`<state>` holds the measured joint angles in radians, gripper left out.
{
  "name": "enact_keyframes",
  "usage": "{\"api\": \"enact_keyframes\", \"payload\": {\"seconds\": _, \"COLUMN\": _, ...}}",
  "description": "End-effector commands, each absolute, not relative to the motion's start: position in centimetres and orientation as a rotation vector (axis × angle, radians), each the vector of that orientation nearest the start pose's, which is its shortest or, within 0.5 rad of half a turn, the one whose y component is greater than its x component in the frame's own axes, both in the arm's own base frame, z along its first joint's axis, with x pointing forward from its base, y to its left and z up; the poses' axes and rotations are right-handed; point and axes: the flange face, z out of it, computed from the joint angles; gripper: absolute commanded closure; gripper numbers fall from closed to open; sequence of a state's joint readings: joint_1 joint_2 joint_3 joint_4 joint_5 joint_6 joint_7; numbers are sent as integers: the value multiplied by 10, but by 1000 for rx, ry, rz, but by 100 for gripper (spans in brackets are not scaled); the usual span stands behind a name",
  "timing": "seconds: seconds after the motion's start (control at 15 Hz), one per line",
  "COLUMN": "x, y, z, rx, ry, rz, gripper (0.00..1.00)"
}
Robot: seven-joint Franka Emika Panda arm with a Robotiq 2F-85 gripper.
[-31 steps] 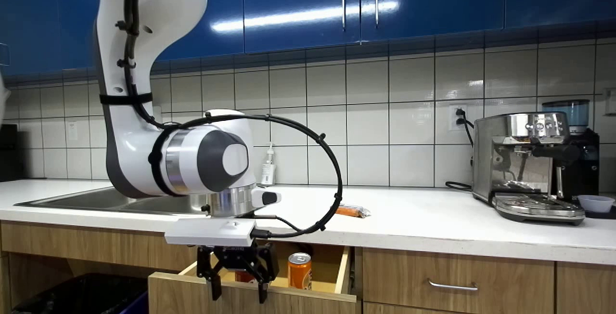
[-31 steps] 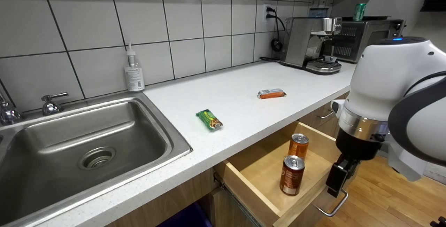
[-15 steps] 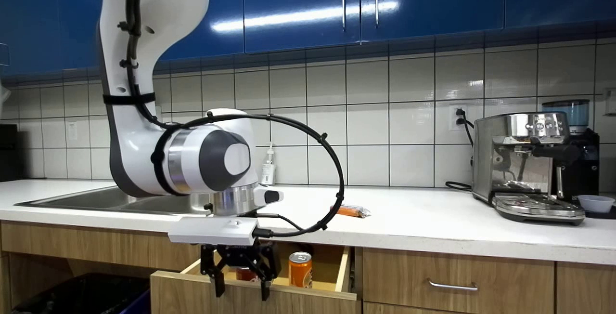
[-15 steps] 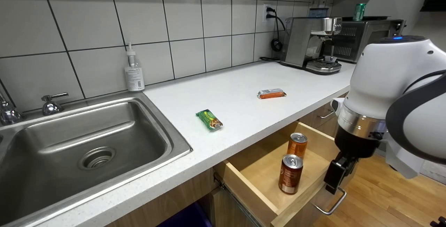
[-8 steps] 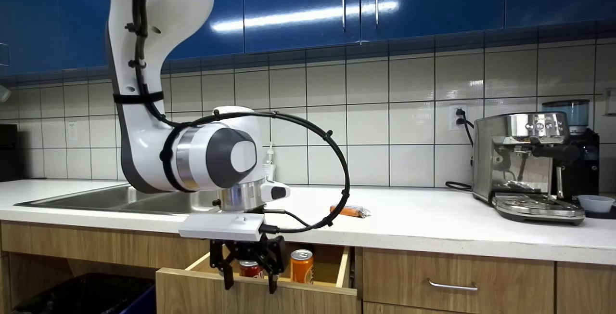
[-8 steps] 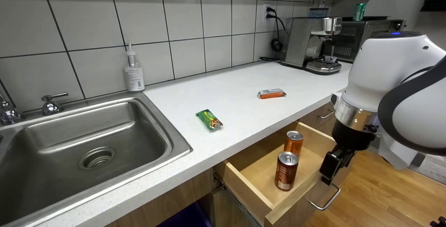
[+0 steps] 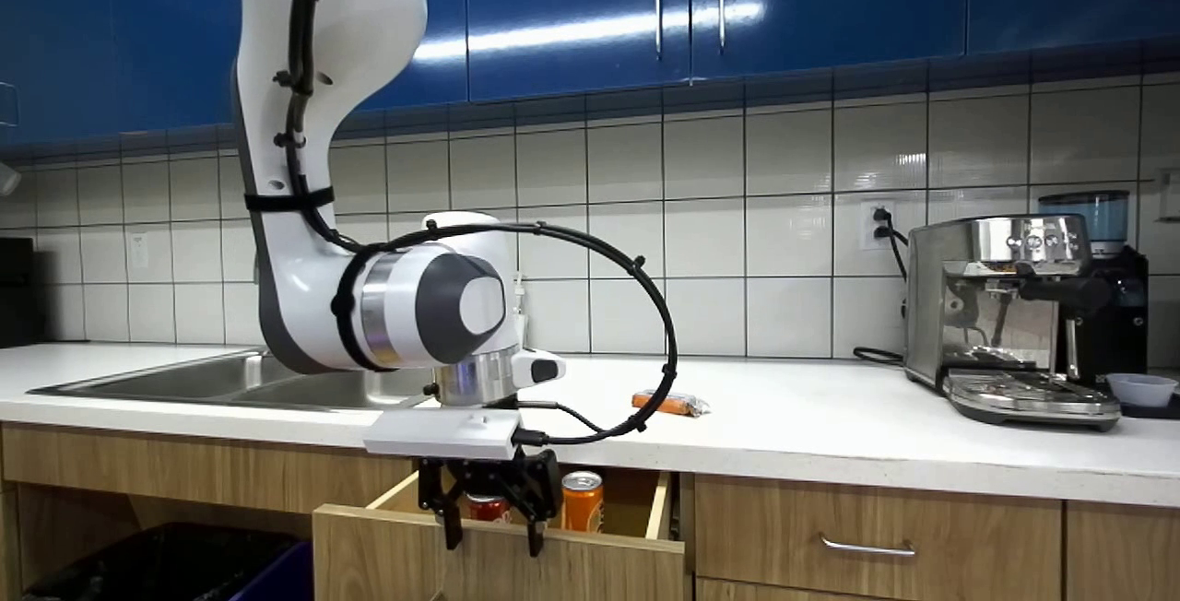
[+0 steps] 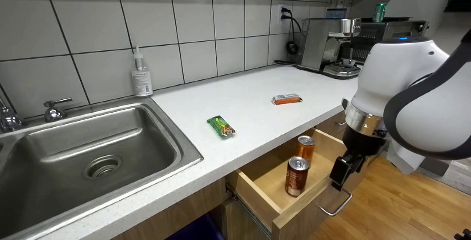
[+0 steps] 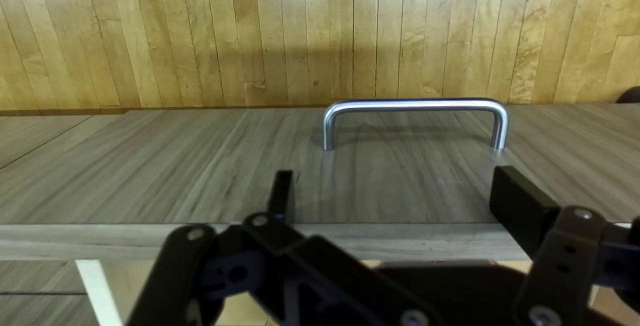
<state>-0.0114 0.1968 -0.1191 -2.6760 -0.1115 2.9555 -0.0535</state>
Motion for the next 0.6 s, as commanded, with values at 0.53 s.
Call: {"api": "enact_keyframes", "payload": {"seconds": 0.53, "x": 458, "y": -57, "z": 172, "rx": -3205, "ry": -25, "rz": -199, "gripper": 0}}
